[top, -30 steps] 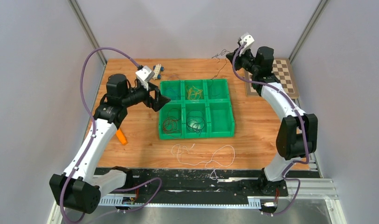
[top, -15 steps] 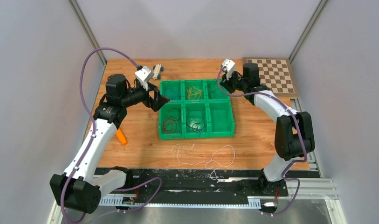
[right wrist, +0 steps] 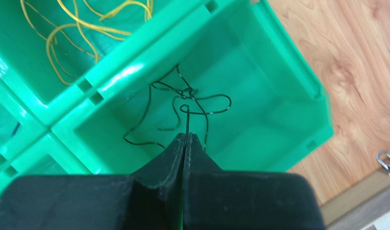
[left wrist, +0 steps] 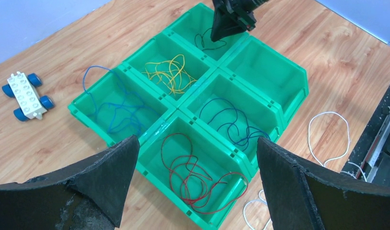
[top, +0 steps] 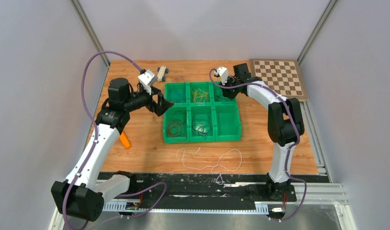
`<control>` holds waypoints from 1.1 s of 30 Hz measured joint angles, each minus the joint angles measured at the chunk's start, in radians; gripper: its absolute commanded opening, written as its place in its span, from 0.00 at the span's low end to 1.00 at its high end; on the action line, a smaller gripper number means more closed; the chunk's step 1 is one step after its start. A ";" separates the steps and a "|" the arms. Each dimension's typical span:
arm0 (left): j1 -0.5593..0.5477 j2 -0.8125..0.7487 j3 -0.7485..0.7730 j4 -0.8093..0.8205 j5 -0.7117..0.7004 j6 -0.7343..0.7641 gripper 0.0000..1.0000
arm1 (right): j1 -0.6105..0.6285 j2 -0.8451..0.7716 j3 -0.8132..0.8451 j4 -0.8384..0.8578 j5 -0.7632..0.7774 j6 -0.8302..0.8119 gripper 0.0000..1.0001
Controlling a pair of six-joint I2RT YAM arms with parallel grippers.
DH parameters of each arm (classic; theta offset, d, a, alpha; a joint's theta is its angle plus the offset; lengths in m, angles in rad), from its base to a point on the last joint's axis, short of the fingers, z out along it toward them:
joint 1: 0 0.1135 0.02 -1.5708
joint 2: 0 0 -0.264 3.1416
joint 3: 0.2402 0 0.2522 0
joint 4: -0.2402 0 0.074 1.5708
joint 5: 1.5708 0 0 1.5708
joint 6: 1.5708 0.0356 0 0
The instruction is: Untangle the cables
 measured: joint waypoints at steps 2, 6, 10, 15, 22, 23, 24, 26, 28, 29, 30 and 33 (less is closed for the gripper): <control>0.004 -0.002 -0.004 -0.001 0.003 0.001 1.00 | 0.014 0.041 0.064 -0.048 0.000 0.003 0.00; 0.011 -0.004 -0.007 -0.002 0.012 0.007 1.00 | 0.030 0.086 0.157 -0.115 -0.009 0.015 0.15; 0.013 -0.003 -0.007 -0.024 0.071 0.049 1.00 | 0.035 0.084 0.179 -0.175 -0.027 0.030 0.47; -0.027 0.072 0.056 -0.213 0.188 0.251 1.00 | -0.003 0.006 0.164 -0.282 -0.076 0.040 0.80; -0.360 0.156 0.033 -0.385 0.137 0.552 0.93 | -0.121 -0.397 0.057 -0.377 -0.195 0.063 1.00; -0.424 0.166 0.018 -0.386 0.118 0.573 0.93 | -0.132 -0.457 0.040 -0.383 -0.206 0.069 1.00; -0.480 0.180 0.005 -0.383 0.099 0.591 0.92 | -0.143 -0.516 0.020 -0.387 -0.221 0.077 1.00; -0.580 0.222 -0.012 -0.375 0.062 0.613 0.92 | -0.167 -0.595 -0.014 -0.397 -0.244 0.091 1.00; -0.682 0.284 -0.019 -0.362 0.014 0.621 0.92 | -0.189 -0.641 -0.045 -0.411 -0.264 0.104 1.00; -0.721 0.315 -0.021 -0.350 -0.009 0.621 0.92 | -0.209 -0.656 -0.063 -0.413 -0.276 0.110 1.00; -0.750 0.342 -0.023 -0.337 -0.029 0.620 0.90 | -0.236 -0.668 -0.087 -0.416 -0.287 0.115 1.00; -0.839 0.430 -0.023 -0.275 -0.095 0.605 0.88 | -0.319 -0.688 -0.159 -0.434 -0.297 0.125 1.00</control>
